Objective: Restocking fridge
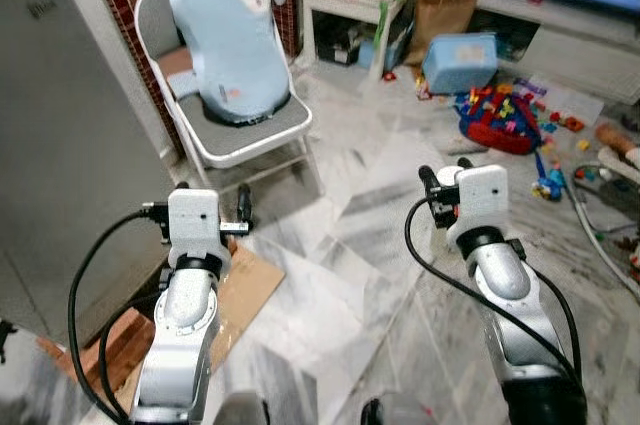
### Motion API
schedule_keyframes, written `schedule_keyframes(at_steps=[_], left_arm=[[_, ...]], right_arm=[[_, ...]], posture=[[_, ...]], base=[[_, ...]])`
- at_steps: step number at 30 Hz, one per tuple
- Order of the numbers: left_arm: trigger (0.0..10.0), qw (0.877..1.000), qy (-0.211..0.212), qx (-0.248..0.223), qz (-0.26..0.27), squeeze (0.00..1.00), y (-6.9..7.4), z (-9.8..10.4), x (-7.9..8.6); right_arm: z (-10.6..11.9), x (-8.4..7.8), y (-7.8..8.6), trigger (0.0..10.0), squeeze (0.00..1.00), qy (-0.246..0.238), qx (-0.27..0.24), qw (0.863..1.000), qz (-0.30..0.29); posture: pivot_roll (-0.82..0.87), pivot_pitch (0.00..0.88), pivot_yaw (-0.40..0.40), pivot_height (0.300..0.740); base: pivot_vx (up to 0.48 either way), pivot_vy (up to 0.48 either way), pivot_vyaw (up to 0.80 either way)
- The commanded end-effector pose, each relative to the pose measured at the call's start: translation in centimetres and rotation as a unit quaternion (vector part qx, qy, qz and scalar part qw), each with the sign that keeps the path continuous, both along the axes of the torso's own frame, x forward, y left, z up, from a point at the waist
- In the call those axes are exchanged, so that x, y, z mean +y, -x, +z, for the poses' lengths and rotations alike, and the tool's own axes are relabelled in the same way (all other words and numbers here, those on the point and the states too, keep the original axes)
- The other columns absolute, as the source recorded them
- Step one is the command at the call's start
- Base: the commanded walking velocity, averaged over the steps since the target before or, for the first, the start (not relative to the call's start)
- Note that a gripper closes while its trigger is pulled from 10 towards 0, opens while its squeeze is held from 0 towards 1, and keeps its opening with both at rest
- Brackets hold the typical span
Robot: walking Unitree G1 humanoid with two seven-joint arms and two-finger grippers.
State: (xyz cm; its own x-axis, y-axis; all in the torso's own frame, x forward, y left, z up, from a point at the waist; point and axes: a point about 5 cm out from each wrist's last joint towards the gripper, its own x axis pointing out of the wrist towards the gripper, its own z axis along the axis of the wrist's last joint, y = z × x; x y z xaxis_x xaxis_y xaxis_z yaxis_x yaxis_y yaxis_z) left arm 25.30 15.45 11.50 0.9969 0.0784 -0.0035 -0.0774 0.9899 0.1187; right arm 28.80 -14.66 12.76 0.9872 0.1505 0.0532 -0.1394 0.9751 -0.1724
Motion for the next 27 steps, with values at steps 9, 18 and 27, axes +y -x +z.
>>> schedule_keyframes(at_steps=[9,18,27], left_arm=[[10.0,1.000,-0.006,-0.010,0.004,0.00,0.11,0.32,-0.20],[10.0,1.000,0.011,-0.003,0.005,0.00,0.07,0.56,0.36],[10.0,1.000,0.015,-0.007,-0.010,0.00,0.16,0.55,-0.18]], right_arm=[[0.88,-0.36,-0.24,10.0,0.00,0.002,-0.022,1.000,-0.003],[1.31,-0.51,-0.21,10.0,0.00,0.016,-0.032,0.999,-0.006],[1.11,-0.32,-0.18,10.0,0.00,0.009,-0.027,1.000,-0.007]], posture=[[0.05,0.096,-0.027,0.740],[0.06,0.129,-0.022,0.740],[0.05,0.127,-0.018,0.740]], base=[[0.000,0.000,0.00],[0.000,0.198,0.24],[0.000,0.480,0.20]])
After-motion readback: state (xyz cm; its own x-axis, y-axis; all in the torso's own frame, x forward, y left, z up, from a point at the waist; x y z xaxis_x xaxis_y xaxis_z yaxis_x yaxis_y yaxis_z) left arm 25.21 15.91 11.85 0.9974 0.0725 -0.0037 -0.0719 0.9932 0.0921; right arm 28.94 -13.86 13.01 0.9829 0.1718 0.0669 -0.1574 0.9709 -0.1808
